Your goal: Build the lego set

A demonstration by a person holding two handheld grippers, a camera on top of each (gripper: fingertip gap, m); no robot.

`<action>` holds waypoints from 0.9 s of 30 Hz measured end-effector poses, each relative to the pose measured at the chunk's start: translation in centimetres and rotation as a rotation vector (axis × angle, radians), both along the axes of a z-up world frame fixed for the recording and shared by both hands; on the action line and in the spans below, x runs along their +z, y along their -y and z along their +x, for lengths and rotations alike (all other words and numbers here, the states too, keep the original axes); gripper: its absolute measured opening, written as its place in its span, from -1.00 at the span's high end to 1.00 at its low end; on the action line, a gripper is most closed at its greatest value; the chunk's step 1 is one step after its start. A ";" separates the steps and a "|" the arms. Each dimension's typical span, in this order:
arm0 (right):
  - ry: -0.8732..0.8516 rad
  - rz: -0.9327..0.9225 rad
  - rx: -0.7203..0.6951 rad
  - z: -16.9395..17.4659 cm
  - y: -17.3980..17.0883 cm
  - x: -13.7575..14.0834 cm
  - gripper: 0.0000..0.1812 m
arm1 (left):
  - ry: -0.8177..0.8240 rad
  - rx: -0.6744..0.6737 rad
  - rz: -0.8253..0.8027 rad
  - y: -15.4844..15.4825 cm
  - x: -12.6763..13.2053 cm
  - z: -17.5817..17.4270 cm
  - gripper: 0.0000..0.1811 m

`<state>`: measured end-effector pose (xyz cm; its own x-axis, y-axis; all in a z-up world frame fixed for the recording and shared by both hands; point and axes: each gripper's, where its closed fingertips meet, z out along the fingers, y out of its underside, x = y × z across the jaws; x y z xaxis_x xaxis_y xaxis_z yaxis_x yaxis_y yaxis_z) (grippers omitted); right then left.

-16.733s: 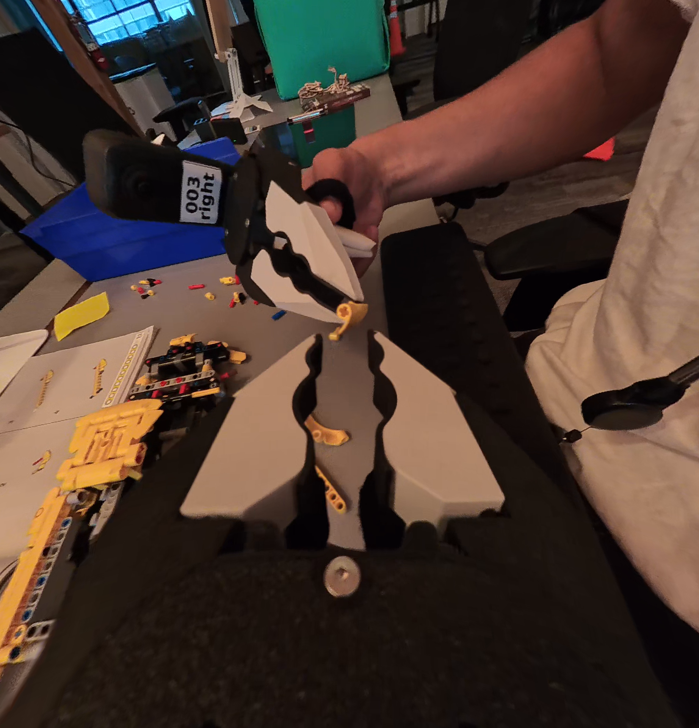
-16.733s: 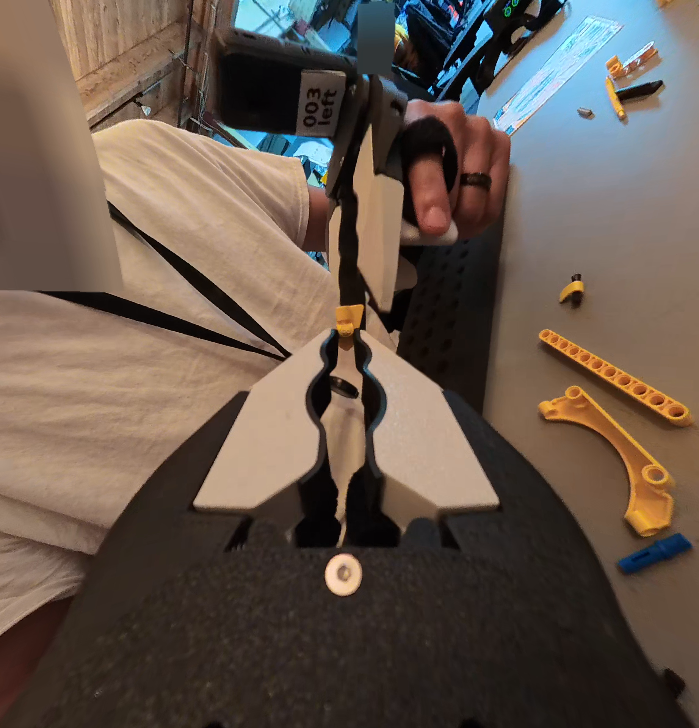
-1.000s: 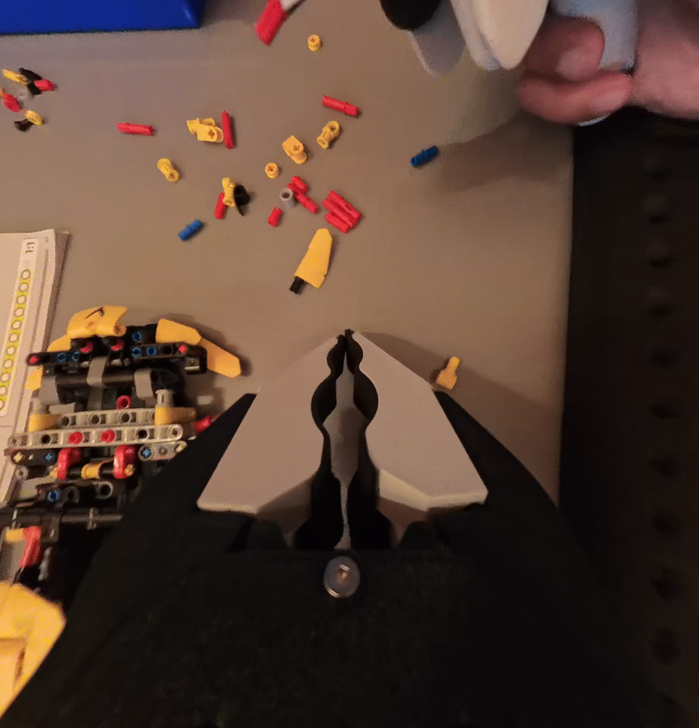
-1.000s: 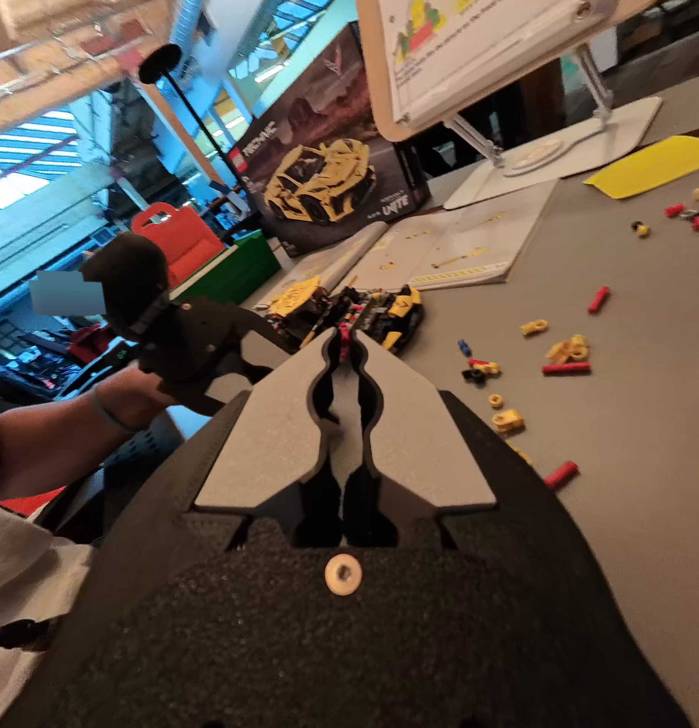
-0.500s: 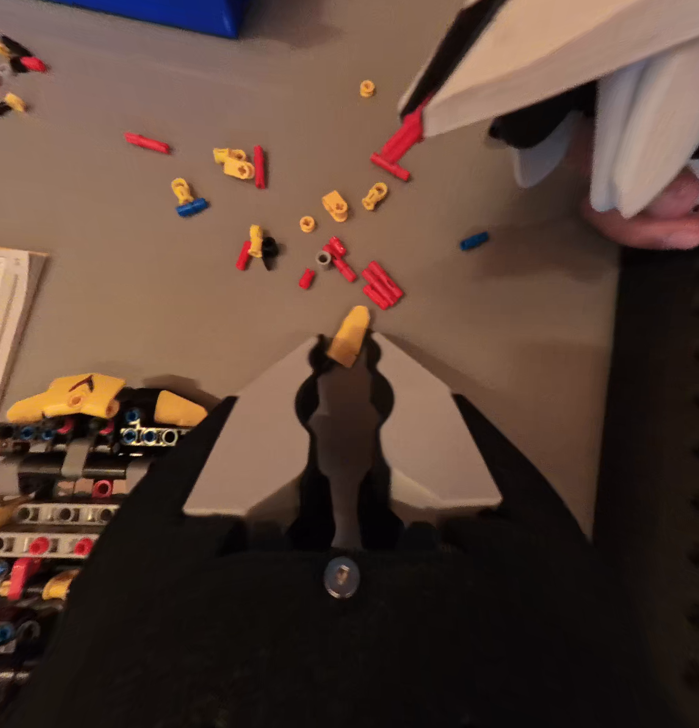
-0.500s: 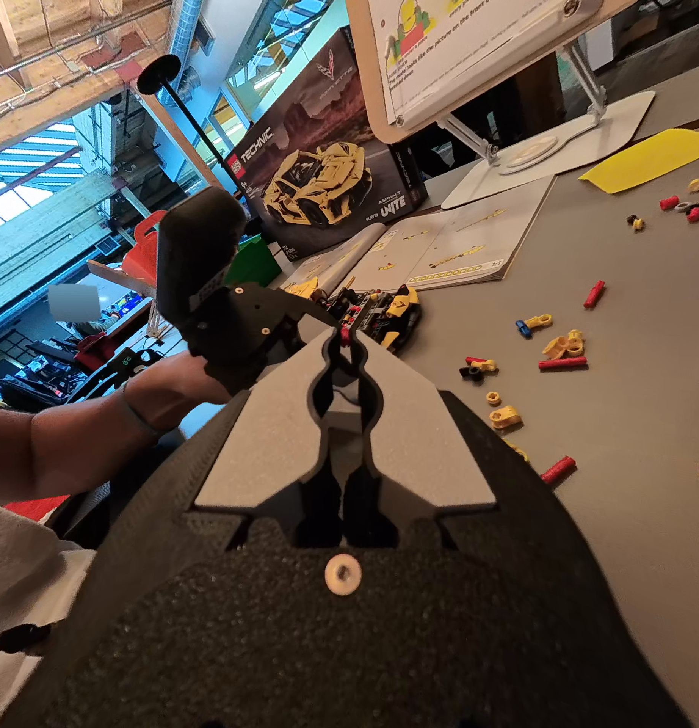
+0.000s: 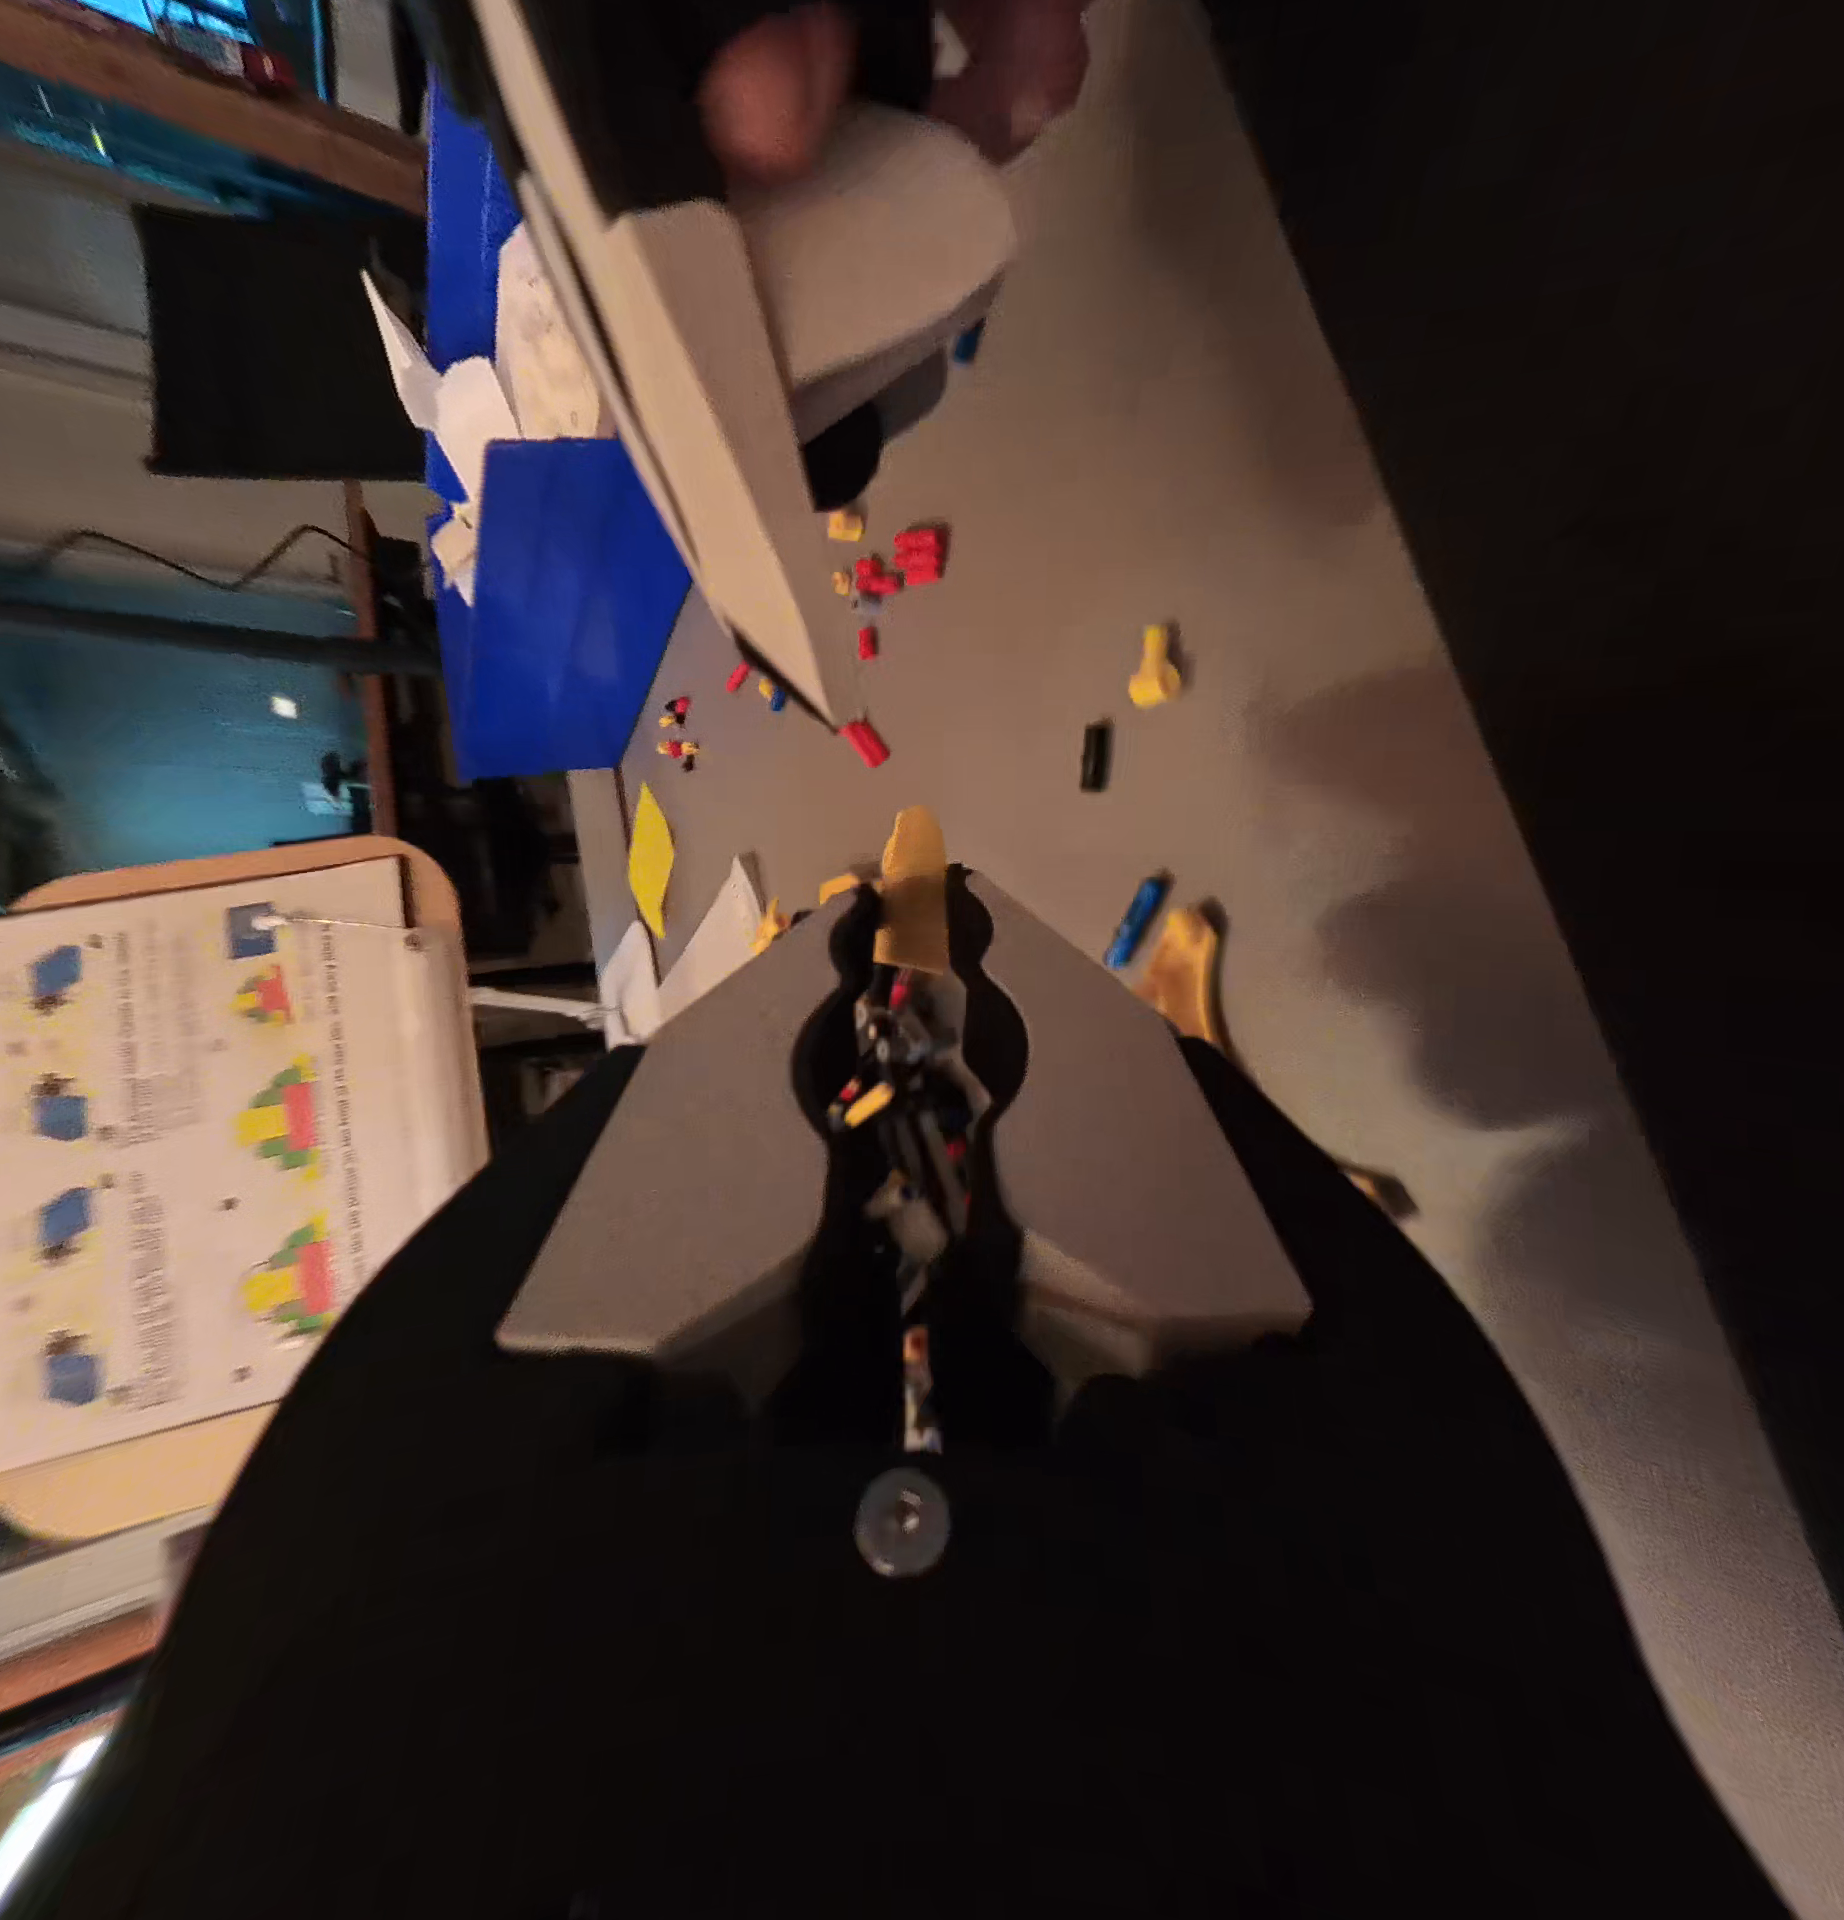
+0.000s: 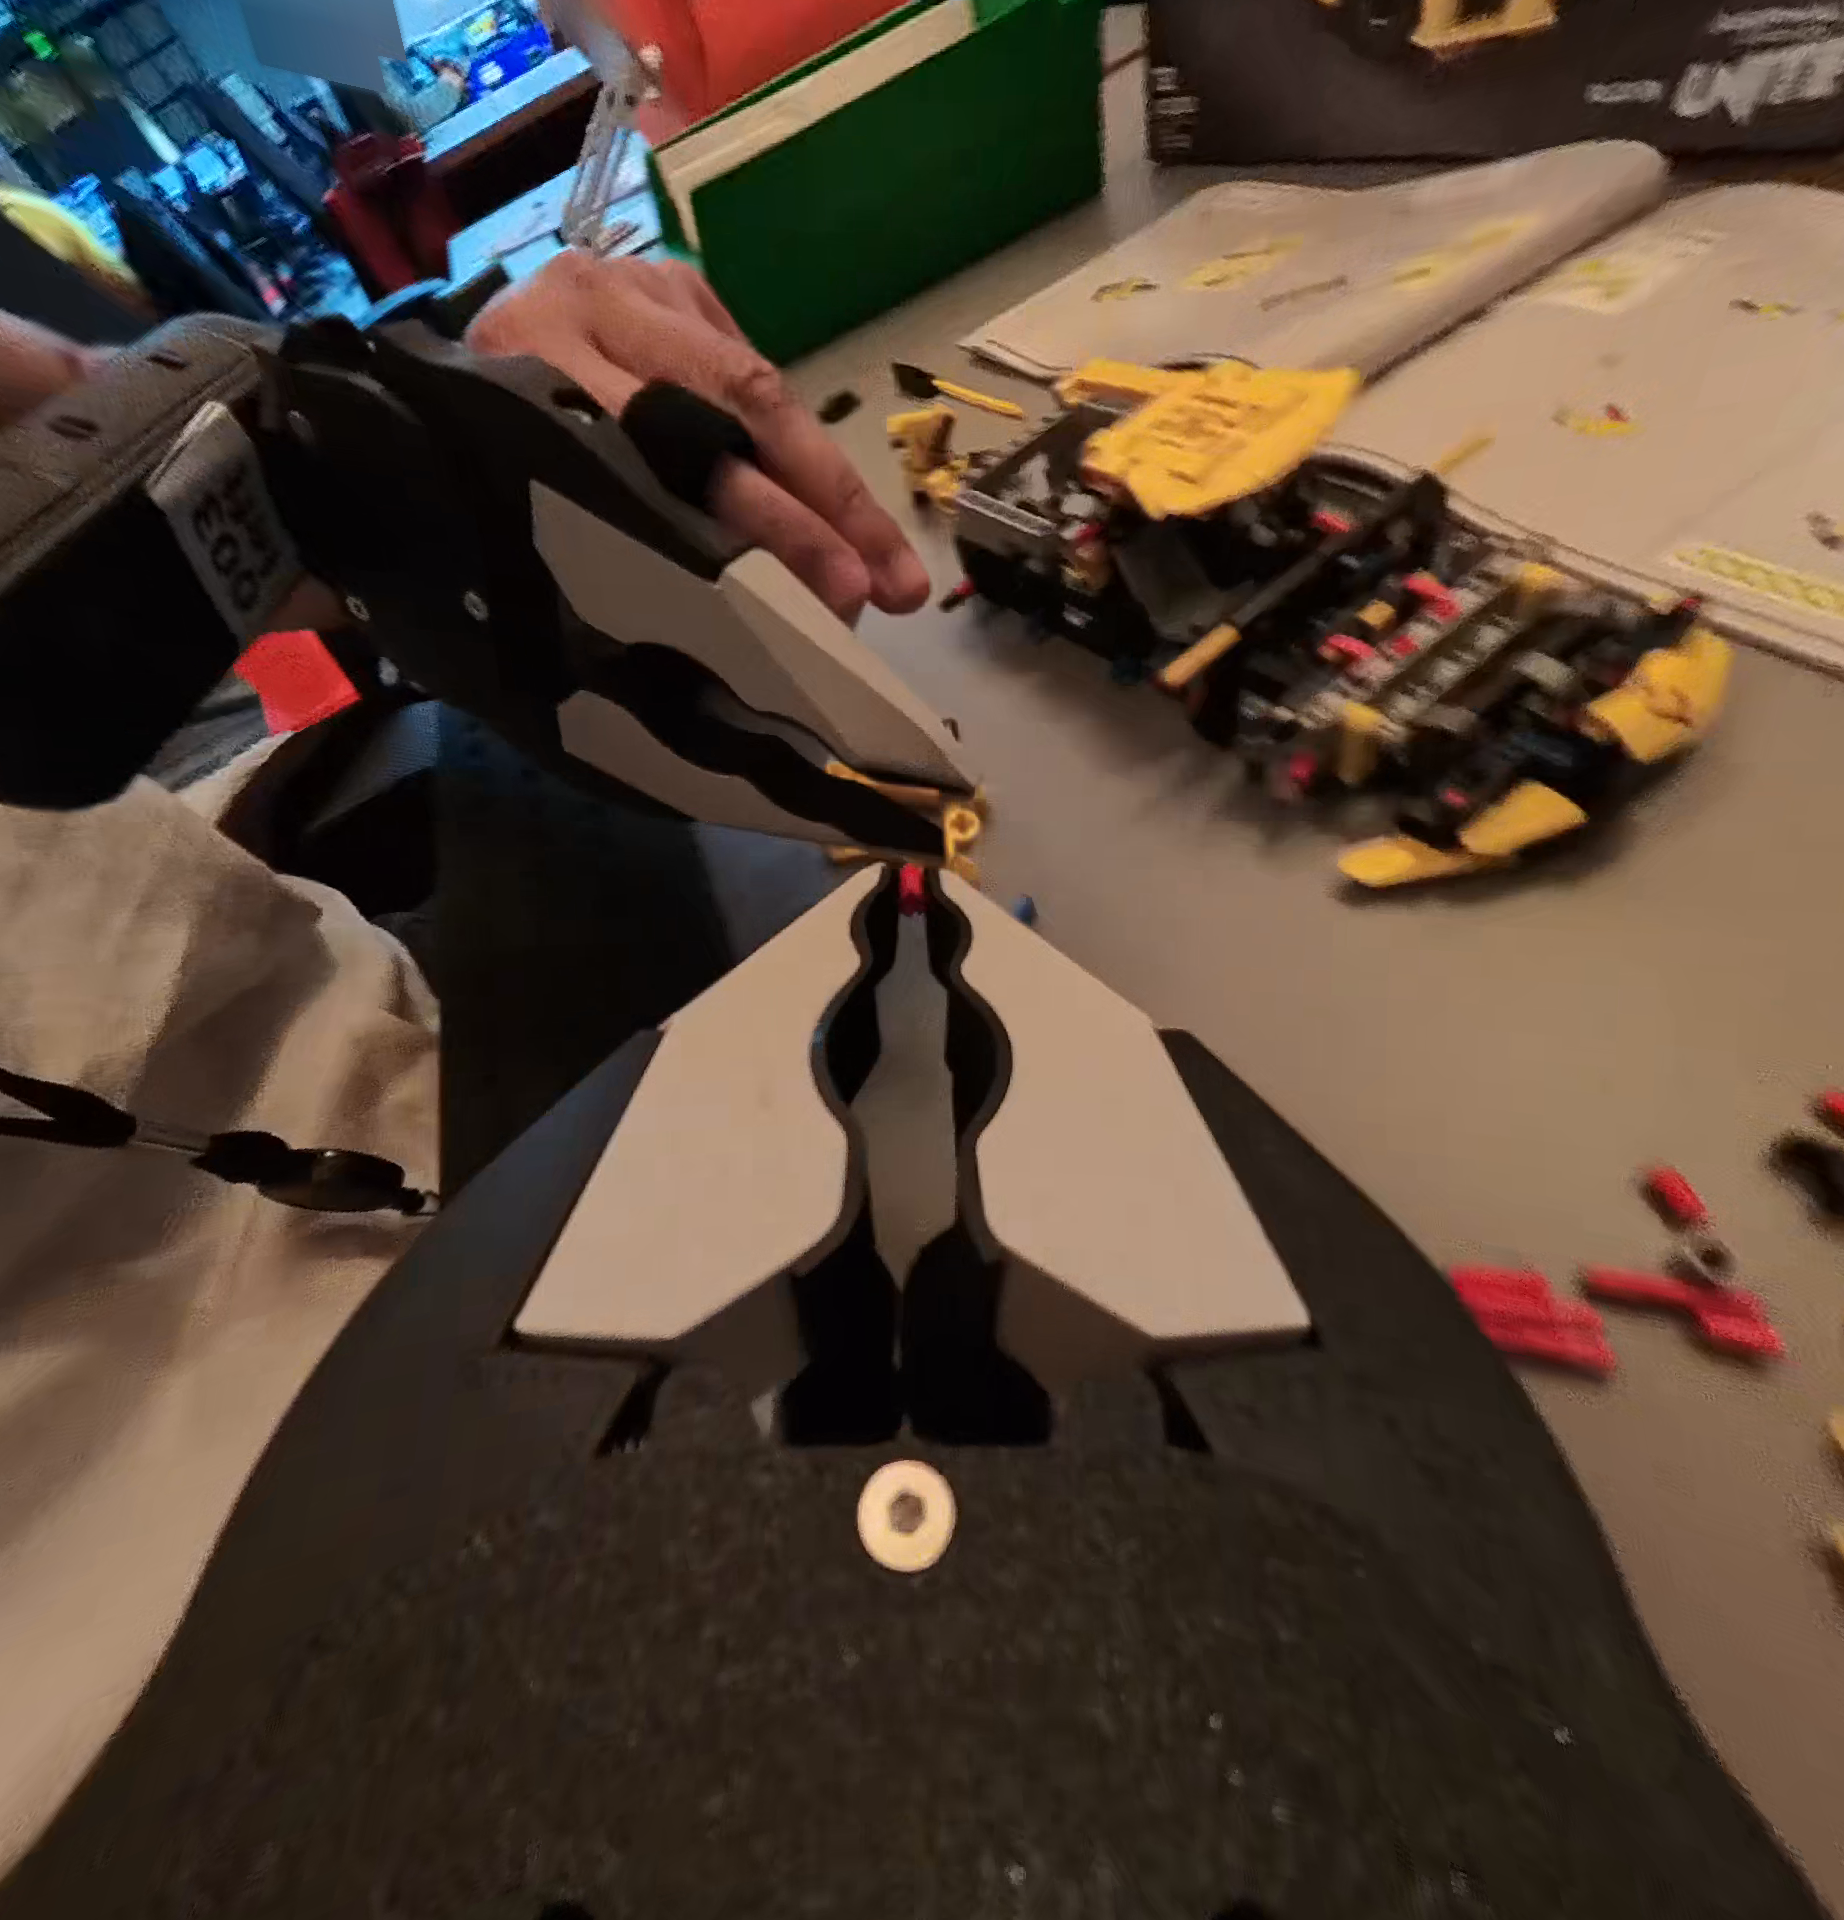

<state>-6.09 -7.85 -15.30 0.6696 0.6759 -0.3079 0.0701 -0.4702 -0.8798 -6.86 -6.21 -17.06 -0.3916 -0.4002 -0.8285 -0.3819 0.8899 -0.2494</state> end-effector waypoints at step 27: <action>0.313 0.135 0.101 -8.2 -2.3 3.9 0.96 | -0.036 -0.084 0.417 -0.9 4.4 -7.2 0.87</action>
<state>-14.24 -5.56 -11.40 0.6449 0.7643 -0.0021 0.3862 -0.3283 -0.8620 -14.07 -5.35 -12.71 -0.4401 0.0014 -0.8979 -0.3053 0.9402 0.1511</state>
